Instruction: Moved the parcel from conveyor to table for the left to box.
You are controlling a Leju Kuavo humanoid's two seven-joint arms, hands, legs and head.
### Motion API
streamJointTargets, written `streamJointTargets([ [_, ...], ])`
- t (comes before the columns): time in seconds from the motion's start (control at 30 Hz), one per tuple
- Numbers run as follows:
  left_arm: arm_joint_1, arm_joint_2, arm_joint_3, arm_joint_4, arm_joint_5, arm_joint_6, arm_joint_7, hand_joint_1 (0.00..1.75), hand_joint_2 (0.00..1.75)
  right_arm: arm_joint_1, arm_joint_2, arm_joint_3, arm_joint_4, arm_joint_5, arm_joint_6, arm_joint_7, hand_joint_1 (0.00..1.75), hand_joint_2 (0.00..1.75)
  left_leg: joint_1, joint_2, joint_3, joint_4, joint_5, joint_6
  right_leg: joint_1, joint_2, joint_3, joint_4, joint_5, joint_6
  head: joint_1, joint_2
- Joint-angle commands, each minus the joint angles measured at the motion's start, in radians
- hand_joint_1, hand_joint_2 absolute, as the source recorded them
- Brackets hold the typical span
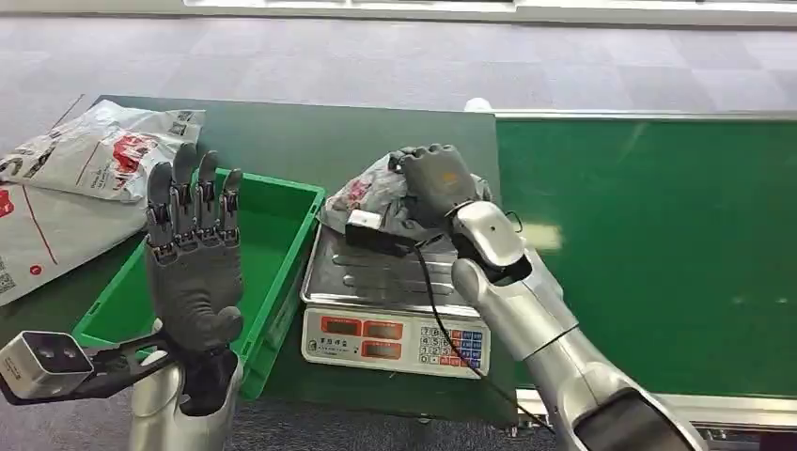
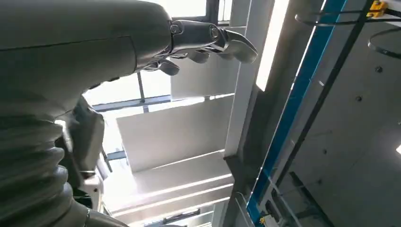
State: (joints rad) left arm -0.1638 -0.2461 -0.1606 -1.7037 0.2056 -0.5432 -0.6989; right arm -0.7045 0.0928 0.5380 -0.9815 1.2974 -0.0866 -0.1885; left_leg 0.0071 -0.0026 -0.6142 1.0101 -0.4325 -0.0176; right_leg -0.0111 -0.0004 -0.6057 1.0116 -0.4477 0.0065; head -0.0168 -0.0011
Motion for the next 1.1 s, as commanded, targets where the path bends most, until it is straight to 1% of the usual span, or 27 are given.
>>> streamJointTargets([
  [0.03, -0.003, 0.03, -0.004, 0.055, 0.002, -0.012, 0.001, 0.0, 1.75, -0.076, 0.045, 0.211, 0.161, -0.113, 0.025, -0.123, 1.75, 1.75, -0.001, 0.003, 0.003, -0.001, -0.001, 0.001, 0.0, 0.002, 0.002, -0.001, 0.0, 0.0, 0.0, 0.0],
  [0.07, -0.008, 0.029, -0.003, 0.062, 0.001, -0.013, 0.001, 0.0, 1.75, -0.062, 0.035, 0.224, 0.143, -0.201, 0.066, -0.186, 0.0, 1.75, 0.0, 0.003, 0.004, -0.002, -0.001, 0.001, 0.0, 0.003, 0.004, -0.002, 0.0, 0.0, 0.0, 0.0],
  [0.13, -0.011, 0.029, -0.001, 0.069, 0.0, -0.019, 0.001, 0.0, 1.75, -0.052, 0.018, 0.246, 0.128, -0.27, 0.112, -0.261, 0.0, 1.75, 0.0, 0.001, 0.004, -0.002, -0.001, 0.0, 0.0, 0.001, 0.004, -0.003, 0.0, 0.0, 0.0, 0.0],
  [0.17, -0.011, 0.027, 0.002, 0.069, -0.001, -0.022, 0.001, 0.0, 1.75, -0.05, 0.005, 0.257, 0.12, -0.28, 0.112, -0.266, 0.0, 1.75, 0.0, 0.0, 0.003, -0.002, 0.0, 0.0, -0.001, 0.0, 0.004, -0.002, 0.0, 0.0, 0.0, 0.0],
  [0.3, -0.011, 0.027, 0.002, 0.069, -0.001, -0.022, 0.001, 0.0, 1.75, -0.05, 0.005, 0.257, 0.12, -0.28, 0.112, -0.266, 0.0, 1.75, 0.0, 0.0, 0.002, -0.001, 0.0, 0.0, -0.002, 0.0, 0.002, -0.001, 0.0, 0.0, 0.0, 0.0],
  [0.33, -0.01, 0.028, 0.001, 0.071, -0.002, -0.023, 0.001, 0.0, 1.75, -0.055, -0.003, 0.262, 0.117, -0.314, 0.143, -0.298, 0.0, 1.75, 0.0, 0.0, 0.004, -0.002, 0.0, 0.0, -0.001, 0.0, 0.004, -0.003, 0.0, 0.0, 0.0, 0.0],
  [0.37, -0.008, 0.028, 0.002, 0.069, -0.003, -0.02, 0.001, 0.0, 1.75, -0.055, -0.011, 0.265, 0.112, -0.325, 0.147, -0.306, 0.0, 1.75, 0.0, 0.0, 0.003, -0.001, 0.0, 0.0, -0.001, 0.0, 0.003, -0.002, 0.0, 0.0, 0.0, 0.0],
  [0.4, -0.001, 0.027, 0.006, 0.062, -0.007, -0.016, 0.001, 0.0, 1.75, -0.049, -0.026, 0.265, 0.097, -0.342, 0.145, -0.306, 0.0, 0.0, 0.0, -0.001, 0.003, -0.002, 0.0, 0.0, -0.001, -0.001, 0.004, -0.003, 0.0, 0.0, 0.0, 0.0],
  [0.43, 0.017, 0.025, 0.013, 0.043, -0.012, -0.01, 0.001, 0.0, 1.75, -0.039, -0.042, 0.248, 0.065, -0.351, 0.1, -0.277, 0.0, 0.0, 0.0, -0.001, 0.002, -0.001, 0.0, 0.0, -0.001, -0.001, 0.003, -0.002, 0.0, 0.0, 0.0, 0.0],
  [0.47, 0.027, 0.025, 0.015, 0.034, -0.012, -0.014, 0.001, 0.0, 1.75, -0.038, -0.05, 0.243, 0.048, -0.354, 0.091, -0.268, 0.0, 0.0, 0.0, -0.001, 0.004, -0.002, 0.0, 0.0, -0.001, -0.001, 0.005, -0.003, 0.0, 0.0, 0.0, 0.0],
  [0.5, 0.046, 0.021, 0.025, 0.015, -0.017, -0.013, 0.001, 0.0, 1.75, -0.032, -0.061, 0.205, -0.007, -0.353, 0.018, -0.216, 0.0, 0.0, 0.0, -0.001, 0.003, -0.001, 0.0, 0.0, -0.001, -0.001, 0.003, -0.002, 0.0, 0.0, 0.0, 0.0],
  [0.53, 0.061, 0.021, 0.029, 0.002, -0.019, -0.015, 0.001, 0.0, 1.75, -0.025, -0.072, 0.156, -0.081, -0.388, -0.003, -0.194, 0.0, 0.0, -0.001, -0.001, 0.002, -0.001, -0.001, 0.0, -0.001, -0.001, 0.002, -0.001, 0.0, 0.0, 0.0, 0.0],
  [0.57, 0.07, 0.019, 0.034, -0.005, -0.023, -0.014, 0.001, 0.0, 1.75, 0.004, -0.075, 0.076, -0.192, -0.484, -0.022, -0.201, 0.0, 0.0, 0.0, -0.001, 0.003, -0.001, -0.001, 0.0, -0.001, -0.001, 0.003, -0.002, 0.0, 0.0, 0.0, 0.0],
  [0.6, 0.072, 0.021, 0.034, 0.0, -0.019, -0.02, 0.001, 0.0, 1.75, 0.034, -0.081, -0.01, -0.322, -0.659, 0.043, -0.256, 0.0, 0.0, -0.001, -0.001, 0.0, 0.0, 0.0, 0.0, -0.001, -0.001, 0.001, -0.001, 0.0, 0.0, 0.0, 0.0],
  [0.63, 0.07, 0.021, 0.033, 0.006, -0.017, -0.025, 0.001, 0.0, 1.75, 0.048, -0.099, -0.052, -0.401, -0.744, 0.091, -0.28, 0.0, 0.0, -0.001, -0.002, 0.0, 0.0, -0.001, 0.0, -0.001, -0.002, 0.001, -0.001, -0.001, 0.0, 0.0, 0.0],
  [0.67, 0.061, 0.021, 0.03, 0.019, -0.013, -0.032, 0.001, 0.0, 1.75, 0.071, -0.124, -0.103, -0.492, -0.874, 0.171, -0.333, 0.0, 0.0, -0.001, -0.003, -0.001, 0.001, -0.001, 0.0, -0.001, -0.003, 0.0, 0.0, -0.001, 0.0, 0.0, 0.0],
  [0.7, 0.053, 0.019, 0.03, 0.024, -0.016, -0.025, 0.001, 0.0, 1.75, 0.092, -0.146, -0.155, -0.565, -0.943, 0.219, -0.337, 0.0, 0.0, -0.001, -0.004, 0.0, 0.001, -0.001, 0.0, -0.001, -0.004, 0.001, 0.0, -0.001, 0.0, 0.0, 0.0],
  [0.77, 0.05, 0.019, 0.03, 0.026, -0.013, -0.024, 0.001, 0.0, 1.75, 0.106, -0.158, -0.185, -0.603, -0.974, 0.243, -0.349, 0.0, 0.0, 0.0, -0.008, -0.001, 0.001, 0.0, 0.001, -0.001, -0.008, 0.002, 0.0, -0.002, 0.0, 0.0, 0.0],
  [0.8, 0.054, 0.021, 0.031, 0.02, -0.014, -0.022, 0.001, 0.0, 1.75, 0.121, -0.155, -0.206, -0.616, -0.981, 0.247, -0.349, 0.0, 0.0, 0.0, -0.008, -0.001, 0.001, 0.0, 0.001, -0.001, -0.007, 0.002, -0.001, -0.001, 0.001, 0.0, 0.0],
  [0.87, 0.057, 0.022, 0.032, 0.017, -0.013, -0.022, 0.001, 0.0, 1.75, 0.126, -0.155, -0.206, -0.616, -0.979, 0.248, -0.35, 0.0, 0.0, 0.0, -0.007, 0.001, 0.0, 0.0, 0.001, -0.001, -0.007, 0.004, -0.003, -0.001, 0.001, 0.0, 0.0],
  [0.93, 0.06, 0.024, 0.032, 0.013, -0.012, -0.023, 0.001, 0.0, 1.75, 0.129, -0.148, -0.204, -0.607, -0.971, 0.247, -0.357, 0.0, 0.0, 0.0, -0.003, 0.0, 0.001, -0.002, 0.001, -0.002, -0.003, 0.002, -0.002, 0.0, 0.0, 0.0, 0.0],
  [0.97, 0.06, 0.024, 0.032, 0.013, -0.012, -0.023, 0.001, 0.0, 1.75, 0.129, -0.148, -0.204, -0.607, -0.971, 0.247, -0.357, 0.0, 0.0, 0.0, -0.003, 0.003, -0.001, -0.002, 0.001, -0.002, -0.003, 0.004, -0.003, 0.0, 0.0, 0.0, 0.0],
  [1.1, 0.061, 0.023, 0.031, 0.013, -0.012, -0.023, 0.001, 0.0, 1.75, 0.127, -0.141, -0.199, -0.596, -0.962, 0.243, -0.362, 0.0, 0.0, -0.001, -0.002, 0.002, 0.0, -0.002, 0.001, -0.002, -0.002, 0.003, -0.002, 0.0, 0.0, 0.0, 0.0],
])
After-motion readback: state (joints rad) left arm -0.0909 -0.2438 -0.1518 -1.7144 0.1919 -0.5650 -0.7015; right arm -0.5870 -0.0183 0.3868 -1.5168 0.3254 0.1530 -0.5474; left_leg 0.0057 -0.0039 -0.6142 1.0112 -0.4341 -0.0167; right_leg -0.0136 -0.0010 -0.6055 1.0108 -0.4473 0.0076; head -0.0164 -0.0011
